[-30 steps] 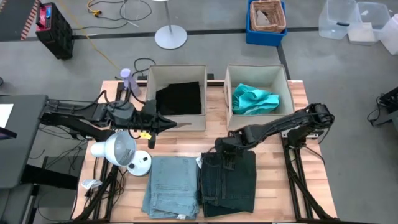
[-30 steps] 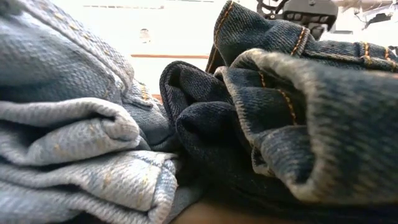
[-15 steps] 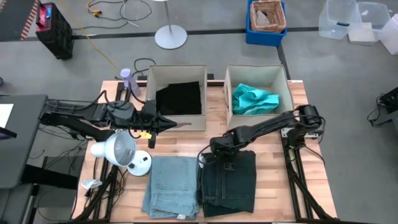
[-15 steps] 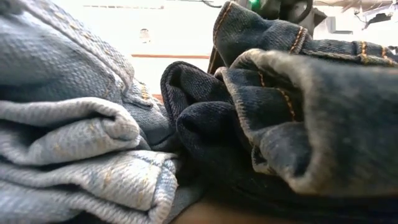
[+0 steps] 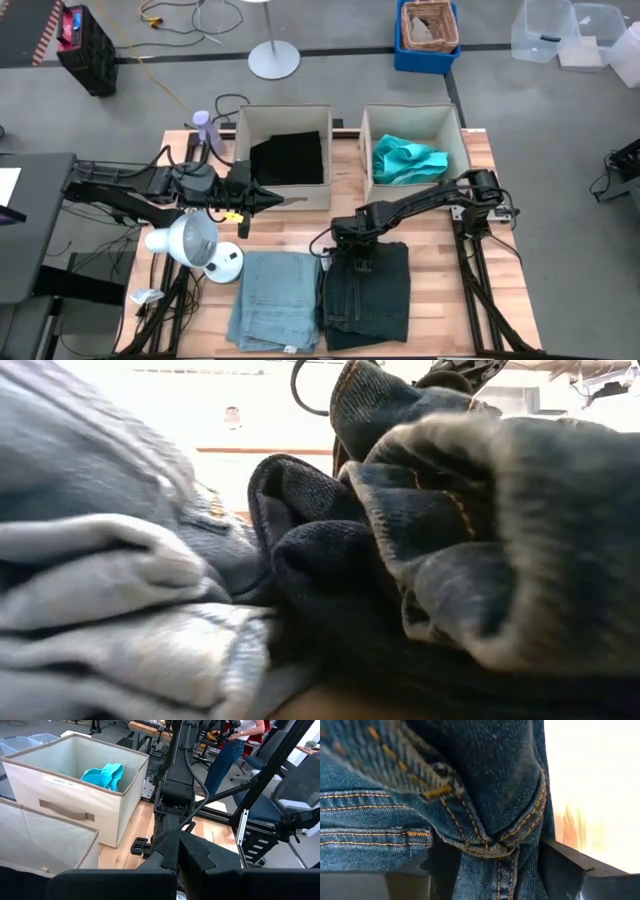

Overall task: Sort clothes
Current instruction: Put the dark blue jeans into the left laundry organizer

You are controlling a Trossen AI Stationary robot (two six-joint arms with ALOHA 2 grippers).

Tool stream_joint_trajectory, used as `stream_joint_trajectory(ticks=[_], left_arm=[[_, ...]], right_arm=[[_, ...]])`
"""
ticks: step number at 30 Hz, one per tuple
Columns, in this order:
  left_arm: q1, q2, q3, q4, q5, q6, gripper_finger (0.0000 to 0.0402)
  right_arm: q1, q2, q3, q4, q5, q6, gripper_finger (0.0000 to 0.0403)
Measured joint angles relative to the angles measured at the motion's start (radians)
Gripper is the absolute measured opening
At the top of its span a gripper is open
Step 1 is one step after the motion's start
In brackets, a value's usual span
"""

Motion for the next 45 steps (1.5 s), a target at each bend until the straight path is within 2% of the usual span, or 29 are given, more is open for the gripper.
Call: stream_joint_trajectory(ticks=[5,14,15,19,31,37,45], left_arm=[[0.000,0.000,0.000,0.000,-0.001,0.002,0.0002],[0.001,0.000,0.000,0.000,-0.012,0.011,0.0002],[0.001,0.000,0.000,0.000,-0.014,0.011,0.0002],[0.001,0.000,0.000,0.000,-0.018,0.011,0.0002],[0.001,0.000,0.000,-0.001,-0.018,0.012,0.0002],[0.001,0.000,0.000,-0.002,-0.020,0.023,0.0002],[0.001,0.000,0.000,-0.002,-0.031,0.037,0.0002]], right_arm=[[0.000,-0.005,-0.003,0.012,-0.010,-0.015,0.0217],[0.000,-0.006,-0.004,0.022,-0.015,-0.011,0.0032],[0.000,-0.007,-0.003,0.021,-0.016,-0.003,0.0023],[0.002,-0.044,-0.008,0.020,-0.004,0.019,0.0022],[-0.002,-0.366,-0.013,-0.146,0.067,0.030,0.0007],[-0.002,-0.517,-0.012,-0.159,0.071,0.030,0.0006],[-0.003,-0.657,-0.011,-0.171,0.089,0.045,0.0006]])
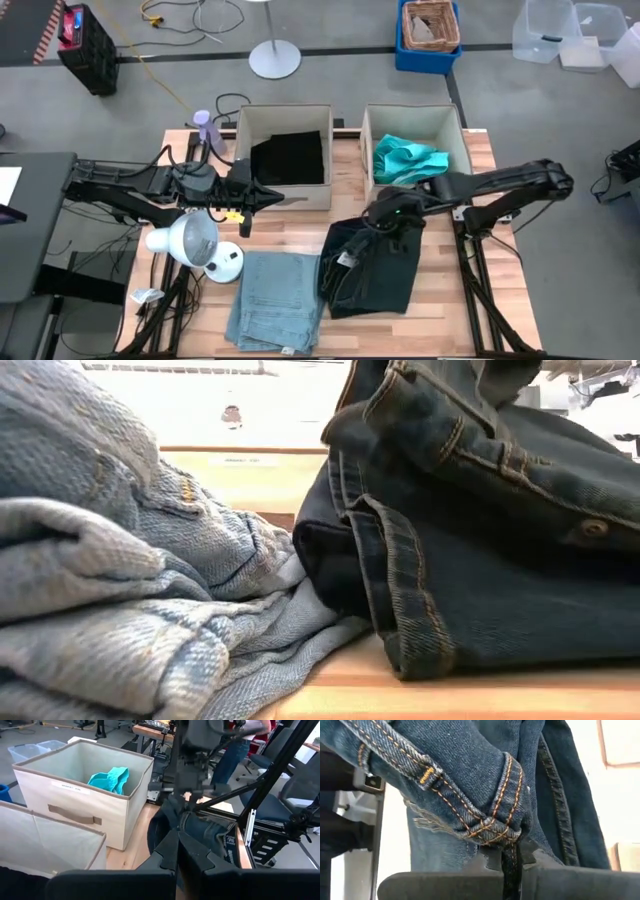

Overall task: Sort clothes
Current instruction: Put the dark blue jeans into the left laundry organizer

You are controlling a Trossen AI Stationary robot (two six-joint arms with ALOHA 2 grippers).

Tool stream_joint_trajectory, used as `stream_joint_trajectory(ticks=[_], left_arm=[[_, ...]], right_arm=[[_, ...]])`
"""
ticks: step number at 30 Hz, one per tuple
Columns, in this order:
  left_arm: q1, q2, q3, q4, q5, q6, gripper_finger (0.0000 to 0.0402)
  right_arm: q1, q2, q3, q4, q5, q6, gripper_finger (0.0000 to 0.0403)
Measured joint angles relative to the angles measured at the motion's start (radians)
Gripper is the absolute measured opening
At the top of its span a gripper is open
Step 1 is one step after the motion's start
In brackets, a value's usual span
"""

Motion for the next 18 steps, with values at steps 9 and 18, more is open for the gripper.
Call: stream_joint_trajectory(ticks=[9,18], left_arm=[[0.026,0.000,0.000,0.000,-0.001,0.000,0.0002],[0.047,0.000,0.000,0.000,-0.001,0.000,0.0002]], right_arm=[[0.000,-0.119,0.001,0.016,0.000,0.003,0.0006],[-0.005,-0.209,0.004,0.109,-0.001,0.026,0.0003]])
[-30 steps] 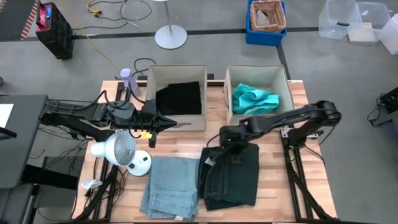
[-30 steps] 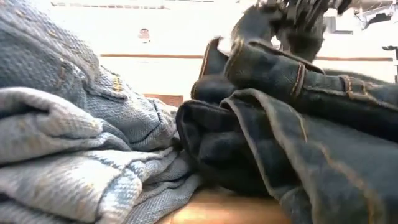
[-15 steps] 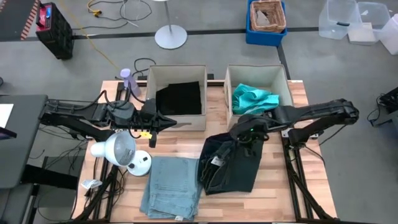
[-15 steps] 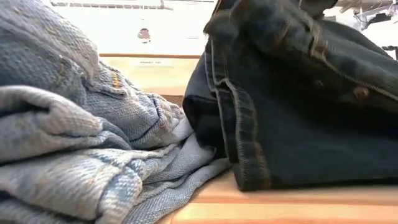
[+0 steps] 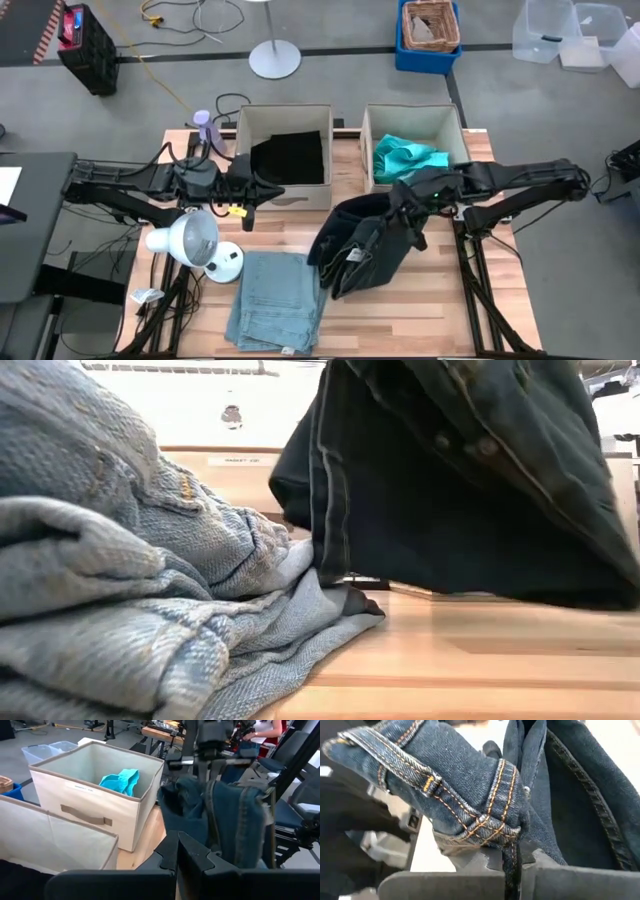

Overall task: Sort clothes
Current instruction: Put the dark blue jeans into the left laundry organizer

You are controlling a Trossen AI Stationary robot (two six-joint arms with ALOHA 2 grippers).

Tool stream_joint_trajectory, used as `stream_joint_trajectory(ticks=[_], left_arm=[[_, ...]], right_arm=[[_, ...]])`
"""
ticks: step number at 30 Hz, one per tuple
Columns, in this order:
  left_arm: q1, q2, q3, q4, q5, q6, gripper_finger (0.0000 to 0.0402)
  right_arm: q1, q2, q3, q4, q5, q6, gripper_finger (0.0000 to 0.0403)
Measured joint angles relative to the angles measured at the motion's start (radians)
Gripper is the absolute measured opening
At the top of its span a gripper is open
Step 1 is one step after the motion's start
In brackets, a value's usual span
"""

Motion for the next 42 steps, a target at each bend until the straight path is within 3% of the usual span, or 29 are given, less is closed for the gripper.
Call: stream_joint_trajectory(ticks=[10,15,19,26,33,42], left_arm=[[0.003,0.000,0.000,0.025,0.000,-0.012,0.0002],[0.003,0.001,0.000,0.147,0.023,0.014,0.0002],[0.003,0.001,0.000,0.302,0.117,0.083,0.0002],[0.003,0.000,0.001,0.496,0.129,0.158,0.0012],[0.003,-0.003,0.001,0.651,0.187,0.183,0.0067],[0.003,-0.056,0.000,0.725,0.244,0.182,0.0120]], right_arm=[[-0.034,-0.006,0.124,0.079,-0.001,-0.064,0.0003],[-0.086,0.005,0.203,0.155,0.010,-0.108,0.0003],[-0.144,0.044,0.266,0.237,0.017,-0.143,0.0003],[-0.232,0.187,0.405,0.286,0.023,-0.197,0.0002],[-0.310,0.370,0.581,0.335,0.024,-0.221,0.0002],[-0.408,0.579,0.852,0.329,0.043,-0.234,0.0002]])
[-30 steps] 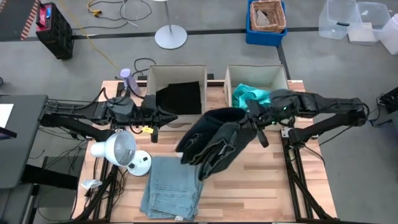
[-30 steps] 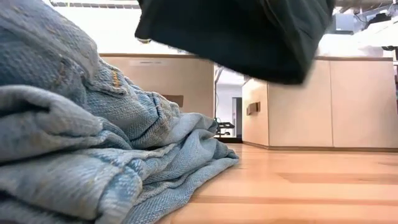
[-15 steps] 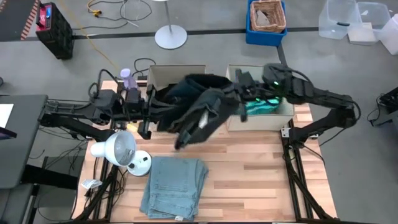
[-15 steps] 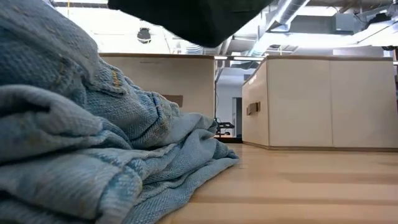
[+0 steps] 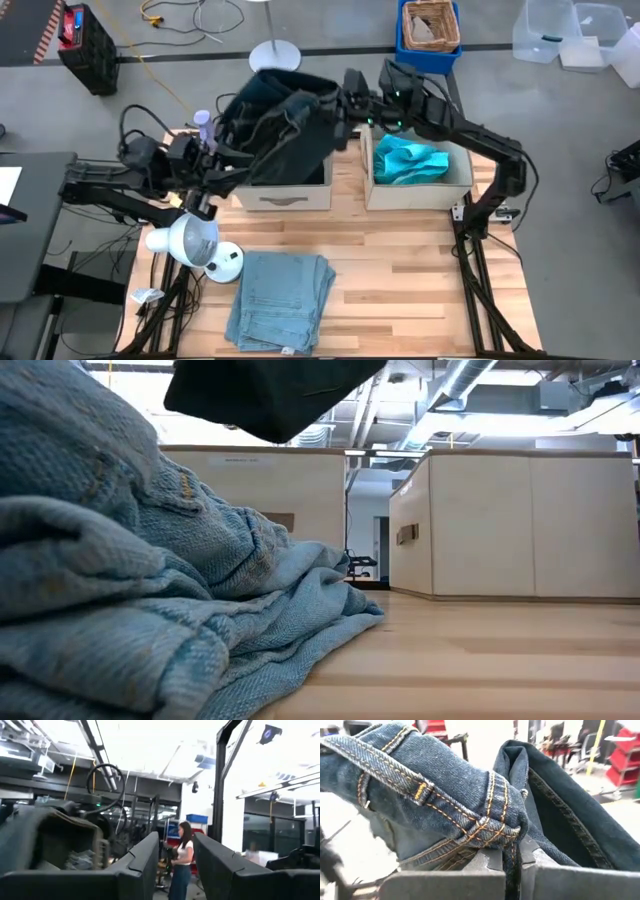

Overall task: Sort clothes
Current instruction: Put the dark blue jeans into the left laundry organizer

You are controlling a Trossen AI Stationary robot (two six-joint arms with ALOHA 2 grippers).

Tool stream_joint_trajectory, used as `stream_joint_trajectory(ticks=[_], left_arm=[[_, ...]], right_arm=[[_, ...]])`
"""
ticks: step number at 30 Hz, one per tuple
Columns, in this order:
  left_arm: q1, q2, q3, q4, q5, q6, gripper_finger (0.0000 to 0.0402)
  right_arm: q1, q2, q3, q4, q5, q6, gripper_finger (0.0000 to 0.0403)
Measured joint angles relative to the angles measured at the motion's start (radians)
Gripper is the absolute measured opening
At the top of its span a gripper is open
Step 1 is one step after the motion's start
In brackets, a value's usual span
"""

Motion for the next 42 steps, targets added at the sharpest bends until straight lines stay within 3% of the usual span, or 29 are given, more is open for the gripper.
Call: stream_joint_trajectory(ticks=[6,12,26,31,42], left_arm=[[-0.005,-0.031,0.000,0.002,0.001,0.001,0.0120],[-0.005,-0.038,0.000,0.004,-0.001,0.016,0.0120],[-0.006,-0.038,0.000,-0.020,-0.003,0.009,0.0119],[-0.006,-0.038,0.000,-0.042,-0.003,0.000,0.0119],[-0.005,-0.038,-0.001,-0.047,-0.003,-0.002,0.0119]], right_arm=[[-0.061,0.082,0.120,-0.023,0.103,-0.079,0.0002],[-0.089,0.149,0.131,-0.068,0.199,-0.186,0.0002],[-0.007,0.340,0.131,-0.137,0.461,-0.329,0.0001],[0.025,0.378,0.133,-0.209,0.478,-0.343,0.0009],[0.099,0.412,0.132,-0.328,0.472,-0.344,0.0088]])
